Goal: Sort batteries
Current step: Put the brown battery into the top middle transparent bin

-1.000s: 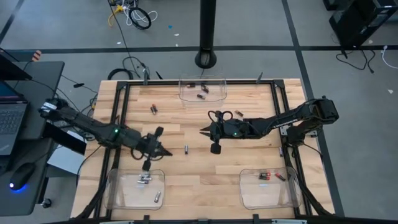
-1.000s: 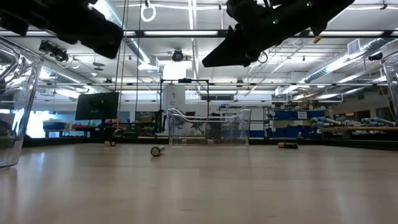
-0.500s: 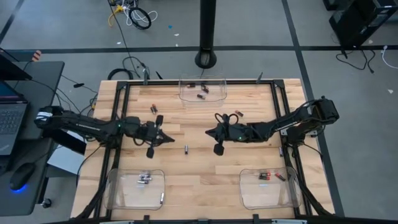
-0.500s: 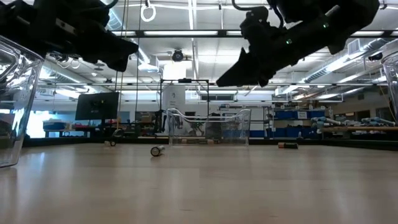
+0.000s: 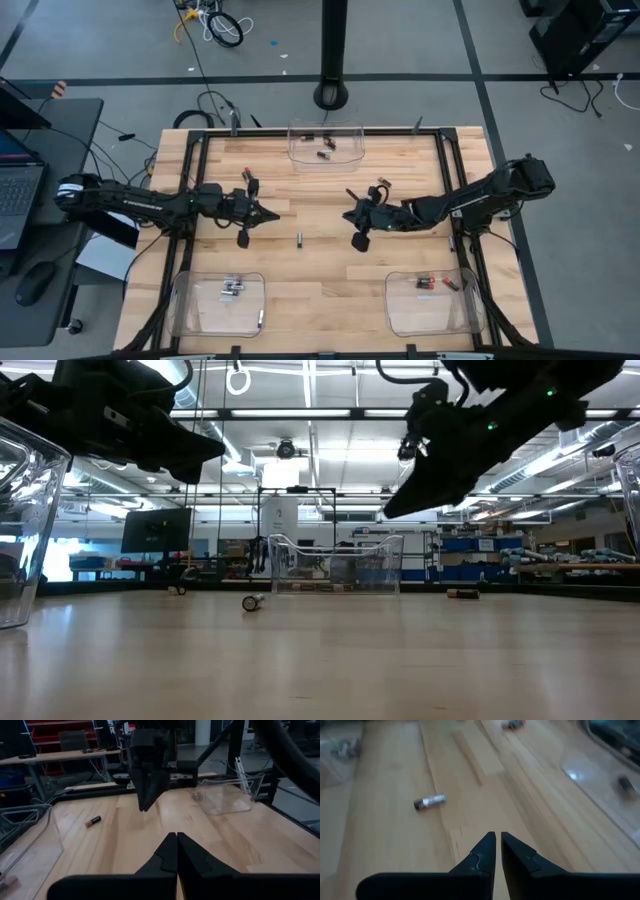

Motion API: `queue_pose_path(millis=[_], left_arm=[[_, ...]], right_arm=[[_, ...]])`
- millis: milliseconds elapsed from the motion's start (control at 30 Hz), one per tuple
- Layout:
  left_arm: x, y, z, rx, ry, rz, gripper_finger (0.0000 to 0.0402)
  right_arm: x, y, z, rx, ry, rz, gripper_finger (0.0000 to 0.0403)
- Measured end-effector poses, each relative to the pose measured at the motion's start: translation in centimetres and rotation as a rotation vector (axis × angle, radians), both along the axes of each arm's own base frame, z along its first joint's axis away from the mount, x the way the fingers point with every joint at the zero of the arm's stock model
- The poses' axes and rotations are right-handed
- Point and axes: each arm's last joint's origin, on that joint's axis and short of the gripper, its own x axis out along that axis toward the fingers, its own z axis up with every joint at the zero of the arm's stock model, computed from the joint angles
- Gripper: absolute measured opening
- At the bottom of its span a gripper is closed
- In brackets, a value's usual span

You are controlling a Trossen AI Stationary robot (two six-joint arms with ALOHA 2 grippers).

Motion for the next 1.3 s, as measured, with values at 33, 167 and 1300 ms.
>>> queue_pose_path(millis=[33, 167, 1300], left_arm=[[0.0, 0.0, 0.0, 0.0, 0.0, 0.0, 0.0005], [0.0, 0.0, 0.0, 0.001, -0.001, 0.008, 0.0005], [1.1, 1.5, -1.8, -0.173, 0.16, 0.452, 0.0006]], right_arm=[[-0.4, 0.1, 0.2, 0.007, 0.016, -0.013, 0.0039], [-1.8, 0.0, 1.1, 0.022, 0.046, -0.079, 0.004], [2.8, -2.4, -3.2, 0.037, -0.091, -0.064, 0.0156]])
